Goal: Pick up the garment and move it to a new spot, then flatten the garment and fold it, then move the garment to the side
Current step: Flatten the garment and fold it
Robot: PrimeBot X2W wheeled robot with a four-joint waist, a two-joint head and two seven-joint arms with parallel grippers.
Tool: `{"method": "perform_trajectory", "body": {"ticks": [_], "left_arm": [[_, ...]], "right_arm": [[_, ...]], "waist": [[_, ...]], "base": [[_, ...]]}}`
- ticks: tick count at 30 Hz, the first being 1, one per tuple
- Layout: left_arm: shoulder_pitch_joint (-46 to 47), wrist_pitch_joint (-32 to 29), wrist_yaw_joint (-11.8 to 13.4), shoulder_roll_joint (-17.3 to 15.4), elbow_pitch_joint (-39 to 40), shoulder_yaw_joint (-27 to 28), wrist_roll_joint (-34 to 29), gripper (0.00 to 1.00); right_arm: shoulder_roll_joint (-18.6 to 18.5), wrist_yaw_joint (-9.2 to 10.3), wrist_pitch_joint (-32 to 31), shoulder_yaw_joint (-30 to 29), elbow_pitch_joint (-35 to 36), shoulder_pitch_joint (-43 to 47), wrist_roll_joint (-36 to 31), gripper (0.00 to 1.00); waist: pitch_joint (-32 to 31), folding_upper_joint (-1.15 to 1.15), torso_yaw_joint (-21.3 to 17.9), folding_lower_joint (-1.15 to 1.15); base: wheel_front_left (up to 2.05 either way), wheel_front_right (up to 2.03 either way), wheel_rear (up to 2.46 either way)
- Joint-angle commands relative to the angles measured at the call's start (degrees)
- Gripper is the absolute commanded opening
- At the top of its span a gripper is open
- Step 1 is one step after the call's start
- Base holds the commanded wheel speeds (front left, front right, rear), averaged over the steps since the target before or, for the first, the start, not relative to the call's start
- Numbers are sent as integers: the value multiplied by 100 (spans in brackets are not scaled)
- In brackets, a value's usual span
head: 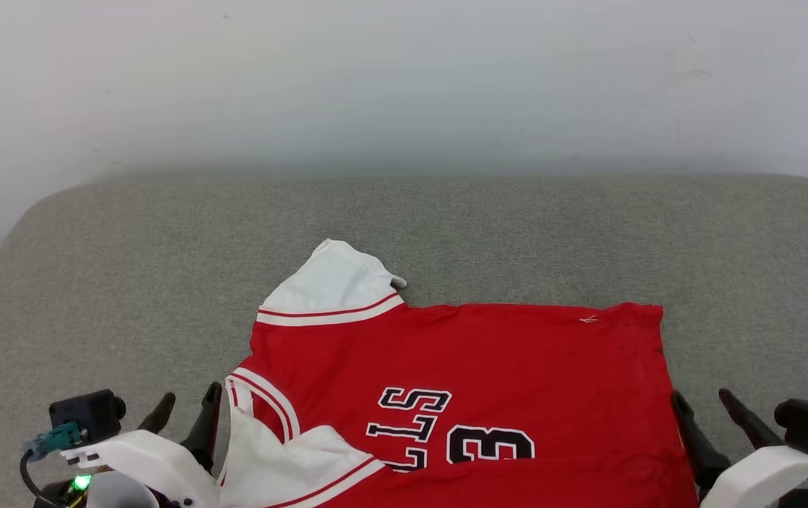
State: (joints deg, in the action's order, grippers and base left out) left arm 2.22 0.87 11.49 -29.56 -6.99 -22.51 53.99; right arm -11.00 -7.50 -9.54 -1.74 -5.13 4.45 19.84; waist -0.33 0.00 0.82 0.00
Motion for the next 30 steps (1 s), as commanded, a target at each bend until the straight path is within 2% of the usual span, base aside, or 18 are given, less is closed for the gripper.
{"method": "perform_trajectory", "body": {"ticks": [1, 5, 9, 13, 16, 23, 24, 25, 26, 30], "left_arm": [[132, 174, -28, 17, 68, 7, -145, 100], [378, 661, -8, 47, 137, -27, -540, 100], [732, 992, -31, 100, 154, -86, -868, 100], [1161, 1079, -36, 218, 146, -170, -1074, 100], [1611, 989, -133, 248, 22, -195, -1108, 100], [2925, 343, -579, 203, -676, -227, -939, 100], [2925, 343, -579, 203, -676, -227, -939, 100], [3330, 18, -725, 167, -934, -230, -829, 100], [3330, 18, -725, 167, -934, -230, -829, 100], [4056, -942, -973, 19, -1537, -324, -590, 100]], "right_arm": [[46, 2, 216, -59, 108, -119, -147, 100], [228, 2, 630, -155, 369, -233, -360, 100], [348, 2, 770, -239, 687, -379, -510, 100], [421, 2, 753, -300, 951, -574, -556, 100], [453, 2, 723, -354, 1106, -737, -600, 100], [453, 2, 739, -369, 1187, -1153, -587, 100], [453, 2, 739, -369, 1187, -1153, -587, 100], [449, 2, 755, -364, 1151, -1243, -573, 100], [449, 2, 755, -364, 1151, -1243, -573, 100], [468, 2, 814, -316, 1044, -1387, -512, 100]], "waist": [[-5, 0, -24, 0], [52, 0, -62, 0], [303, 0, -102, 0], [685, 0, -153, 0], [1034, 0, -209, 0], [1699, 0, -470, 0], [1699, 0, -470, 0], [1824, 0, -570, 0], [1824, 0, -570, 0], [1976, 0, -790, 0]], "base": [[0, 0, 0], [0, 0, 0], [0, 0, 0], [0, 0, 0], [0, 0, 0], [0, 0, 0], [0, 0, 0], [0, 0, 0], [0, 0, 0], [0, 0, 0]]}}
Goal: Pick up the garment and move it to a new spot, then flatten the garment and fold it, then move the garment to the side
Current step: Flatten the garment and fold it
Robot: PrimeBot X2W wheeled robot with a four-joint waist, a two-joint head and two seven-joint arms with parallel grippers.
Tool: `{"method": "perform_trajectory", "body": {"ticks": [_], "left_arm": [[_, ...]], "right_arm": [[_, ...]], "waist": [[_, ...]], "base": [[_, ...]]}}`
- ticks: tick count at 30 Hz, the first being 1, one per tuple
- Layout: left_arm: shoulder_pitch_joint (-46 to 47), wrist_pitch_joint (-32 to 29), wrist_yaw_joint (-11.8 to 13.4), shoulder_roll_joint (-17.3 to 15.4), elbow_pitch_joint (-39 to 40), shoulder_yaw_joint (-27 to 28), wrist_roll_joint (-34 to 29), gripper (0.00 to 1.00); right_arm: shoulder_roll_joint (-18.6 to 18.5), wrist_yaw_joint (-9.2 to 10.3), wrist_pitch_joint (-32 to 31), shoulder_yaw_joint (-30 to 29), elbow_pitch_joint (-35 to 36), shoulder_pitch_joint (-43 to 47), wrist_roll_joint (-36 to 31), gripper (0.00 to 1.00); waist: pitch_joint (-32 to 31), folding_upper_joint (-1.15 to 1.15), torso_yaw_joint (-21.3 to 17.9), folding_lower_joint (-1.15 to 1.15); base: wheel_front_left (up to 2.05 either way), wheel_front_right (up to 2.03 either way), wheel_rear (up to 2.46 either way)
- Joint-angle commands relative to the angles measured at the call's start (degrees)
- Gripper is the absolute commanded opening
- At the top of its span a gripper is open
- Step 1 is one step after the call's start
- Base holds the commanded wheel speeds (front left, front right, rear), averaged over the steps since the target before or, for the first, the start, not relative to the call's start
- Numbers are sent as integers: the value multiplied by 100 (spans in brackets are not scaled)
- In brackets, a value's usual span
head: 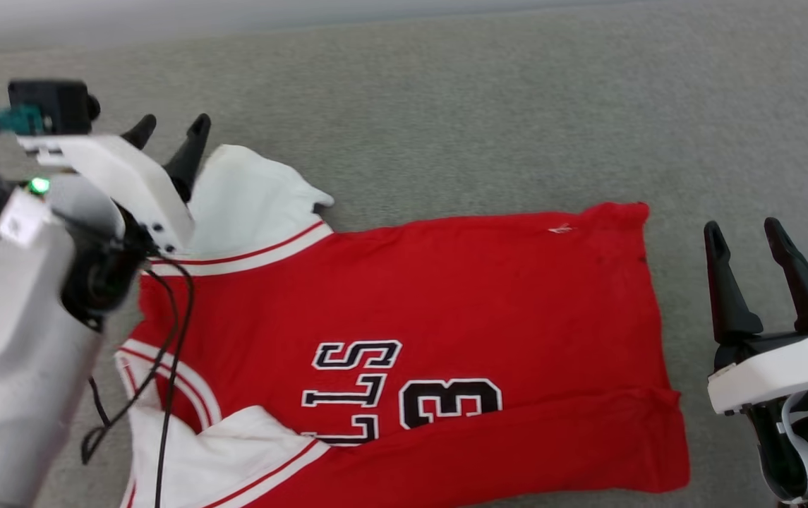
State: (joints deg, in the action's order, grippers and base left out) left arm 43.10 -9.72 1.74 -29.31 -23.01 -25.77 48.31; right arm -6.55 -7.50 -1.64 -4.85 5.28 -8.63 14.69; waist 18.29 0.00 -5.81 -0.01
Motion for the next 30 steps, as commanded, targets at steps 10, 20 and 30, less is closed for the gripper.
{"method": "perform_trajectory", "body": {"ticks": [10, 20, 30], "left_arm": [[1080, -2605, 38, -413, -955, -169, 622, 100], [1116, -3733, 519, -512, -1515, -214, 883, 100], [716, -4366, 593, -223, -1667, -485, 1062, 0]], "right_arm": [[125, 2, 214, 128, -240, -184, 152, 100], [179, 2, 413, 206, -489, -321, 349, 100], [160, 2, 314, 179, -646, -420, 560, 100]], "waist": [[414, 0, -644, 1], [805, 0, -936, 1], [898, 0, -923, 1]], "base": [[0, 0, 0], [0, 0, 0], [0, 0, 0]]}}
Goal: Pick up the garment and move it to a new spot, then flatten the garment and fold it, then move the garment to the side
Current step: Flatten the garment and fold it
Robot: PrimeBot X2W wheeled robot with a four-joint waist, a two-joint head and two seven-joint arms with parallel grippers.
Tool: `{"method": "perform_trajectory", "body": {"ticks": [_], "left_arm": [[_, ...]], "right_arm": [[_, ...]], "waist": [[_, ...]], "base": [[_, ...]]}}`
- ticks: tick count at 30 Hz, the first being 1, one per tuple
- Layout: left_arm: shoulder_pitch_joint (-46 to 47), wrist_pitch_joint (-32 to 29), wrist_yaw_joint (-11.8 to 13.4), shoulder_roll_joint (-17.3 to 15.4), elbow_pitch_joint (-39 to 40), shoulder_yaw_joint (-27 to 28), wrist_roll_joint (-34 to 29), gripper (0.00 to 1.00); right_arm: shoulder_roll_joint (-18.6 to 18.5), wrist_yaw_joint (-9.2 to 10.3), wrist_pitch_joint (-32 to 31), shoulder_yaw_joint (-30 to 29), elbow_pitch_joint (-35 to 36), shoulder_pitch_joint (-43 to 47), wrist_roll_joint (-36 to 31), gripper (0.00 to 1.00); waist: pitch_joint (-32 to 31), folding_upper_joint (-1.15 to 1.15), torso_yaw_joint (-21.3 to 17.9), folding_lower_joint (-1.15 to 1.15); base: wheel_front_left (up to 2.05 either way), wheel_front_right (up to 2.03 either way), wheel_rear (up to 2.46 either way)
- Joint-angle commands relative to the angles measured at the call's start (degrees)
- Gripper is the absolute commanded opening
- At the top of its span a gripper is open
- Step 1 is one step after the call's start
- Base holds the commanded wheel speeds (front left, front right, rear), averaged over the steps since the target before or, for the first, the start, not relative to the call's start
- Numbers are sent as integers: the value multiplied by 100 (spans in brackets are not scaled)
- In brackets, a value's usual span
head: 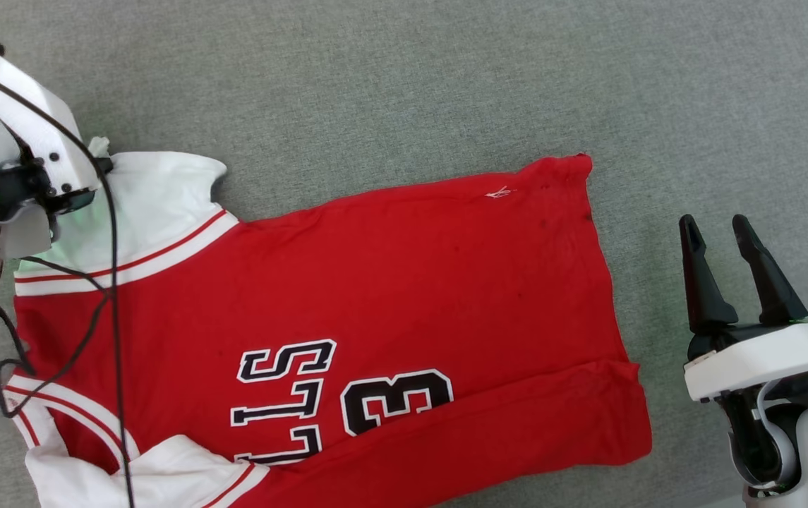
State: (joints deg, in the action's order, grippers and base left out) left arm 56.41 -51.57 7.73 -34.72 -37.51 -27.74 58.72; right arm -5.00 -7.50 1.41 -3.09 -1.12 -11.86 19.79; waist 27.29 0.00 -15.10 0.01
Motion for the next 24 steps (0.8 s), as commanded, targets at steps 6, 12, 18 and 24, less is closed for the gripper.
{"method": "perform_trajectory", "body": {"ticks": [6, 12, 18, 24], "left_arm": [[-395, 328, -188, 315, -176, -234, -125, 0], [-35, 1157, -470, 294, -23, -135, -347, 0], [112, 1915, -632, 439, 204, -72, -491, 0], [174, 2186, -748, 582, 584, -185, -609, 0]], "right_arm": [[-218, 2, -256, 7, -259, -228, 348, 100], [-692, 2, -1159, 315, -654, -605, 509, 100], [-1211, 2, -2652, 750, -1028, -1208, 863, 100], [-1578, 2, -3698, 1132, -1371, -1889, 952, 100]], "waist": [[-101, 0, 171, -1], [-348, 0, 428, -1], [-550, 0, 786, -1], [-453, 0, 1157, -1]], "base": [[0, 0, 0], [0, 0, 0], [0, 0, 0], [0, 0, 0]]}}
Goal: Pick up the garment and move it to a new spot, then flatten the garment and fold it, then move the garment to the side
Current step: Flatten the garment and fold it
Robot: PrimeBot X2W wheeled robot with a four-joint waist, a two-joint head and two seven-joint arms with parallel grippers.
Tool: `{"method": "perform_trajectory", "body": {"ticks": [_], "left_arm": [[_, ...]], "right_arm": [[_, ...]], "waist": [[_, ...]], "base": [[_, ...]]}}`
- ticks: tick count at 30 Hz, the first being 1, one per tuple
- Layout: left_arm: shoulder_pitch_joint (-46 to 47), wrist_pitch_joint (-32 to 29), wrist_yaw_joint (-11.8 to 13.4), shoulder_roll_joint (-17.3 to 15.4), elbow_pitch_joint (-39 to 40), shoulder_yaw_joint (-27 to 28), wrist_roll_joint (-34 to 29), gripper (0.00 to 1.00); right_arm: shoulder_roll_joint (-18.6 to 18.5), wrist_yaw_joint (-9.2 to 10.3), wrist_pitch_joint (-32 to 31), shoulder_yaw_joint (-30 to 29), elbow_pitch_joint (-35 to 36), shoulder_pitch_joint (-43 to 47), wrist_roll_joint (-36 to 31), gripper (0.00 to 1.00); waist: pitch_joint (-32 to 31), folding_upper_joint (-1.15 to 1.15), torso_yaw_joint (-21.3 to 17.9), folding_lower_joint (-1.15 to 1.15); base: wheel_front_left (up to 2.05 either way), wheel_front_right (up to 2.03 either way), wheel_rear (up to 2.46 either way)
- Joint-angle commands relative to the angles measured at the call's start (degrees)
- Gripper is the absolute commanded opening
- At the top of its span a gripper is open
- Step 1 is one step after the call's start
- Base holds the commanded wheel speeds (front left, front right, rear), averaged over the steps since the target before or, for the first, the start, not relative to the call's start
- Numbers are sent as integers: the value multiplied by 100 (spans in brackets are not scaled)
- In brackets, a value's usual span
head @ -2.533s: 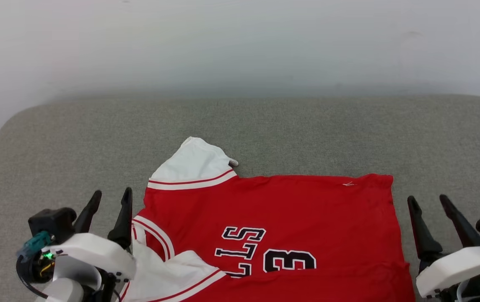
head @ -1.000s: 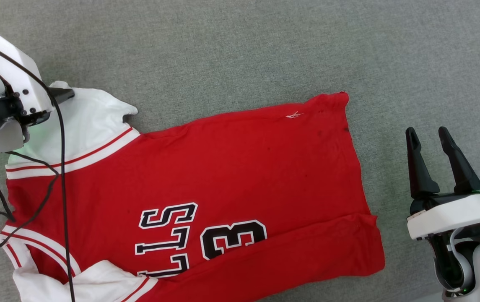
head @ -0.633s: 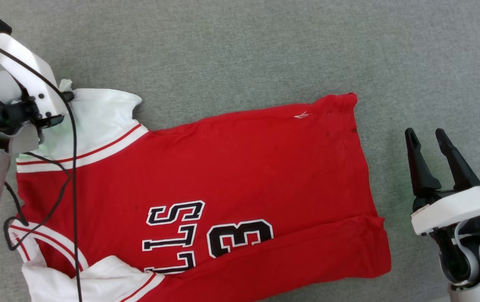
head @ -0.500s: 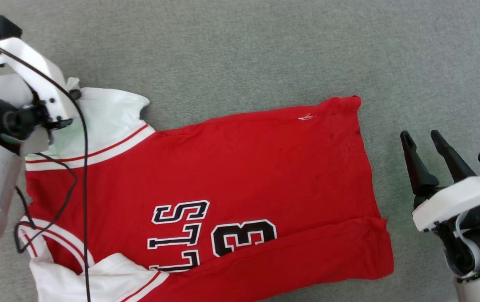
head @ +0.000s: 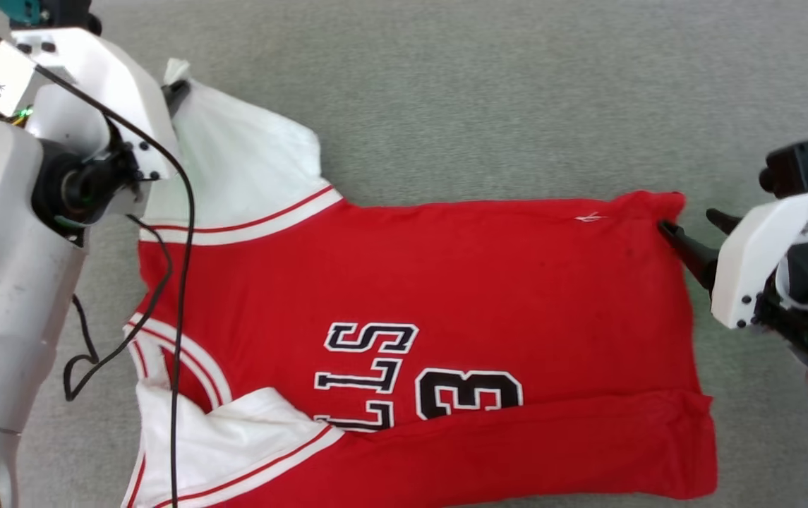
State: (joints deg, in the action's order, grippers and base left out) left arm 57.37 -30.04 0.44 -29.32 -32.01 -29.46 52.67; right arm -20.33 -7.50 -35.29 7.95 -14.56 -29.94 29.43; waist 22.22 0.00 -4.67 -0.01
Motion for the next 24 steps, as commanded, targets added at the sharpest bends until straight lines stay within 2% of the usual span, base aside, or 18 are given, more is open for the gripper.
{"method": "perform_trajectory", "body": {"ticks": [1, 7, 11, 12, 13, 14, 18, 24], "left_arm": [[80, 59, -35, 44, 104, -44, -47, 0], [-13, 115, -77, 84, 425, -111, -73, 0], [-95, 124, -95, 98, 543, -150, -57, 0], [-110, 126, -98, 100, 556, -153, -40, 0], [-129, 119, -102, 95, 562, -159, -31, 0], [-145, 101, -111, 91, 564, -169, -20, 0], [-184, 123, -180, 70, 559, -200, -20, 0], [-387, 580, -277, 43, 532, -187, -130, 0]], "right_arm": [[-82, 2, -111, 80, -77, -175, -9, 100], [-223, 2, -541, 551, -642, -673, 32, 100], [-240, 2, -1078, 1005, -1138, -673, 147, 100], [-252, 2, -1251, 1099, -1252, -648, 194, 42], [-259, 2, -1377, 1159, -1336, -626, 252, 12], [-262, 2, -1441, 1191, -1384, -635, 310, 0], [-328, 2, -1361, 1168, -1404, -840, 422, 0], [-401, 5, -621, 814, -1057, -1121, 450, 0]], "waist": [[89, 0, 166, 1], [288, 0, 349, 1], [349, 0, 397, 1], [355, 0, 405, 1], [358, 0, 411, 1], [360, 0, 415, 1], [320, 0, 431, 1], [44, 0, 493, 1]], "base": [[0, 0, 0], [0, 0, 0], [0, 0, 0], [0, 0, 0], [0, 0, 0], [0, 0, 0], [0, 0, 0], [0, 0, 0]]}}
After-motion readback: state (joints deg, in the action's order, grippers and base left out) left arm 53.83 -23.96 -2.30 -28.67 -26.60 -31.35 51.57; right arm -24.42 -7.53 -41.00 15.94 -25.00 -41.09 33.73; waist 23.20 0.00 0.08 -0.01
